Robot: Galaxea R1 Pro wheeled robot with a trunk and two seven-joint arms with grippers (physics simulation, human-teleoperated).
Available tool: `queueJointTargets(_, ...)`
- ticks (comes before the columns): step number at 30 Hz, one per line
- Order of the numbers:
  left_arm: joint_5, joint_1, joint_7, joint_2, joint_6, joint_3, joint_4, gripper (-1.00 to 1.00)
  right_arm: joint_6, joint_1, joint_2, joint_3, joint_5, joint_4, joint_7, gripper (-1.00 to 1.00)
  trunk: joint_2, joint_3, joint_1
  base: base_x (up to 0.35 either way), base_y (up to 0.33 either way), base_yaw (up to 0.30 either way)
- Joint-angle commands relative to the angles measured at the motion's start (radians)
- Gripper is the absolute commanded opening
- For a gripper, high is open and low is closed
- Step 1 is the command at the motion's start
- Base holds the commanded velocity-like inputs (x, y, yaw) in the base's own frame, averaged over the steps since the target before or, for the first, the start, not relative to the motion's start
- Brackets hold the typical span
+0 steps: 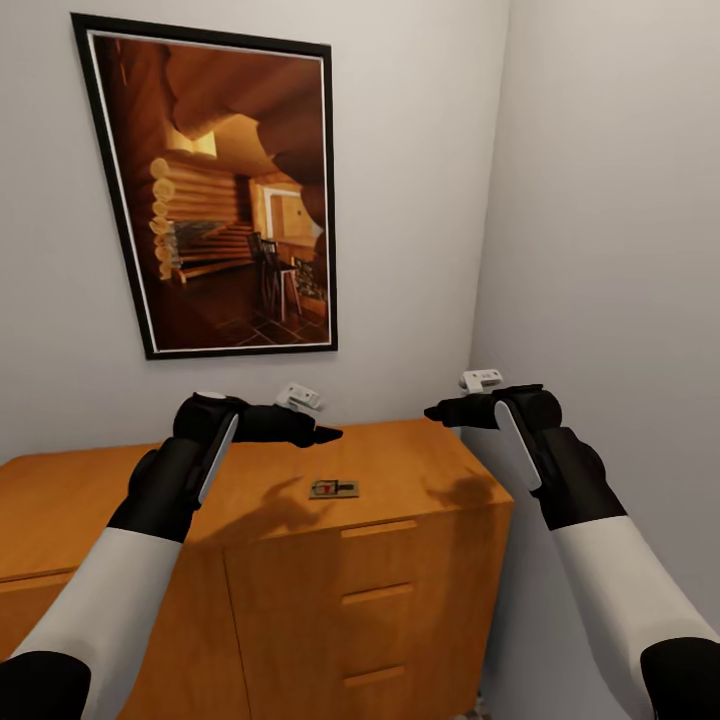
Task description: Take the four mousetraps from the cabinet in the bathroom and place them on the bathroom floor. Make sure all four end up on the same floor surface, and ensure that at least two of them are either under or directly next to the same bathroom sink.
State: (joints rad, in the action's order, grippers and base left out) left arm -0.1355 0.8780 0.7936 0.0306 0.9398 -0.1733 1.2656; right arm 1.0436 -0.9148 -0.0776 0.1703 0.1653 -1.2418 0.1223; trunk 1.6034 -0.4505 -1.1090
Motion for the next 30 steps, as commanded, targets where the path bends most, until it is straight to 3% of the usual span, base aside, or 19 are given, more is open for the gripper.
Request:
queueJointTargets(1,-0.01,0.001,0.009,0.001,0.002,0.0,0.001,1.0,0.004,-0.001,-0.001,0.001,0.003,-0.001,-0.001,1.0,0.001,-0.001,0.0,0.212,0.0,0.0)
queueJointTargets(10,-0.011,0.001,0.009,0.003,0.003,0.0,0.002,1.0,0.004,-0.001,-0.001,0.001,0.003,-0.001,-0.001,1.0,0.001,-0.001,0.0,0.113,0.0,0.0)
queueJointTargets(30,-0.01,0.001,0.012,0.008,0.002,-0.001,-0.003,1.0,0.004,-0.001,-0.001,0.002,0.003,-0.001,-0.001,1.0,0.001,-0.001,0.0,0.01,0.0,0.0)
